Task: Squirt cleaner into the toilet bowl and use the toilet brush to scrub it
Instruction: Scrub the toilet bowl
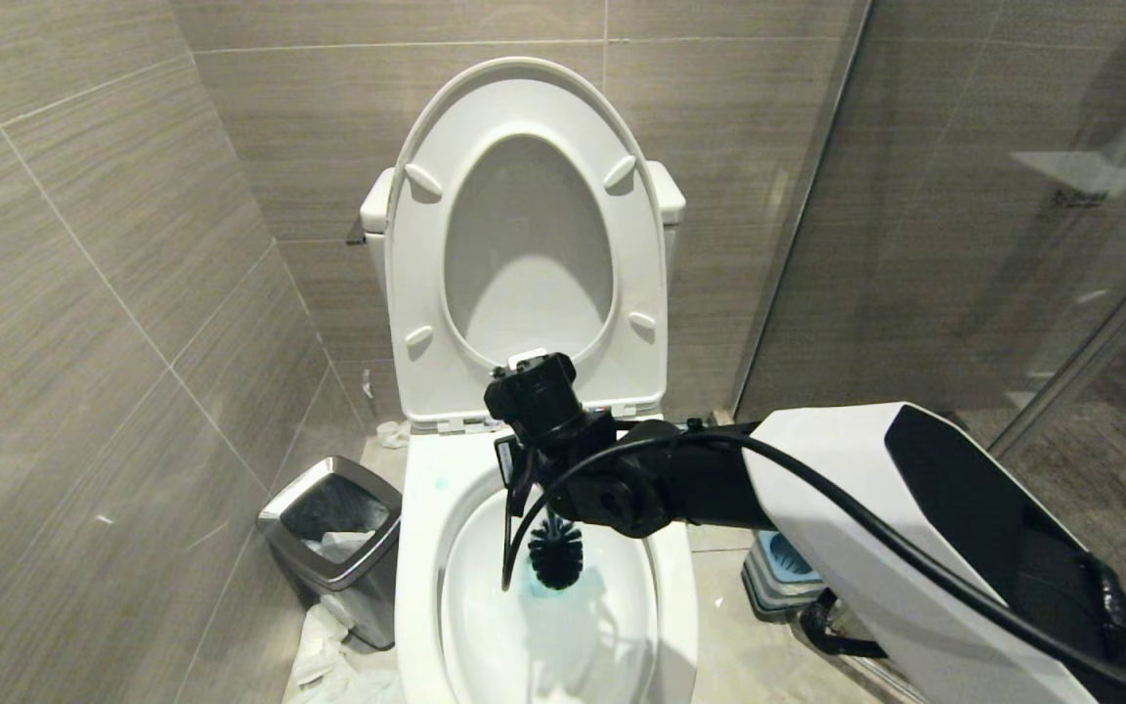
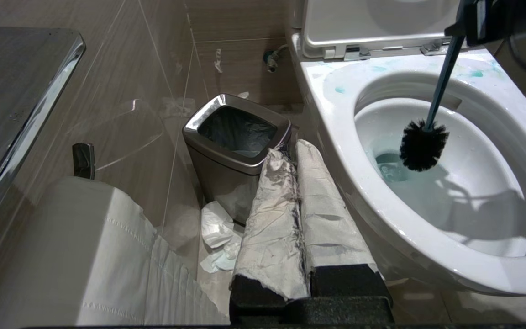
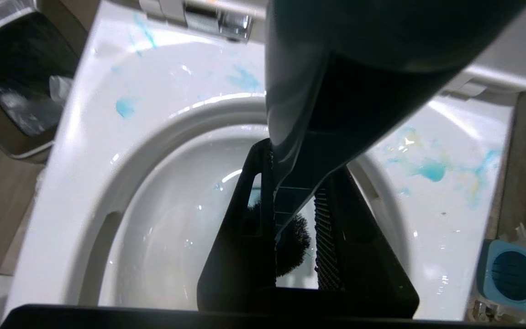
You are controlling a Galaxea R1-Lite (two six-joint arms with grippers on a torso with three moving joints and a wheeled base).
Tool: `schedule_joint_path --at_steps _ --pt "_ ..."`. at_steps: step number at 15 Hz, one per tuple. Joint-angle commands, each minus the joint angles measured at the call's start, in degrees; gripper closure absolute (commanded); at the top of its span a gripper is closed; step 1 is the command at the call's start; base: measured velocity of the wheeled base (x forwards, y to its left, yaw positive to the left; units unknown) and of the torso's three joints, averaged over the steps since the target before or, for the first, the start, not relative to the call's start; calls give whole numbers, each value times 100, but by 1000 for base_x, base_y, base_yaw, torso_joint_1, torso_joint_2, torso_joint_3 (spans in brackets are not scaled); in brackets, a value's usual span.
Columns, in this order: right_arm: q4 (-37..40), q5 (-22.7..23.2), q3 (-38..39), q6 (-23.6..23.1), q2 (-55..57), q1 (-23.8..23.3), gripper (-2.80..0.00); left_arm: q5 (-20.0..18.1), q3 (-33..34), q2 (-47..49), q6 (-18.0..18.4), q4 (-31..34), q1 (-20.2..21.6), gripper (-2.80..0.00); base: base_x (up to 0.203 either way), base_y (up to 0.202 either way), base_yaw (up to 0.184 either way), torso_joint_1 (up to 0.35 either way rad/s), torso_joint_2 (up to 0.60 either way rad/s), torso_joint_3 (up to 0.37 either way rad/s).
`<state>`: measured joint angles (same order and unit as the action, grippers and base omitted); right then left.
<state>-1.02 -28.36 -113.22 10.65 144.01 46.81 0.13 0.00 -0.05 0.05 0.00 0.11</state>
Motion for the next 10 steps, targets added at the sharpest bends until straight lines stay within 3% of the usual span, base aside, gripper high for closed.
schedule_joint_path --at_steps 1,6,10 --pt "-382 -1 -33 -16 456 -68 0 4 0 5 -5 0 7 0 0 0 0 0 0 0" --pt "-1150 5 -34 -221 849 -128 0 -5 0 5 74 18 7 0 0 0 0 0 0 0" --pt "-1156 5 -34 -222 667 -115 0 4 0 5 66 9 1 0 0 0 0 0 0 0"
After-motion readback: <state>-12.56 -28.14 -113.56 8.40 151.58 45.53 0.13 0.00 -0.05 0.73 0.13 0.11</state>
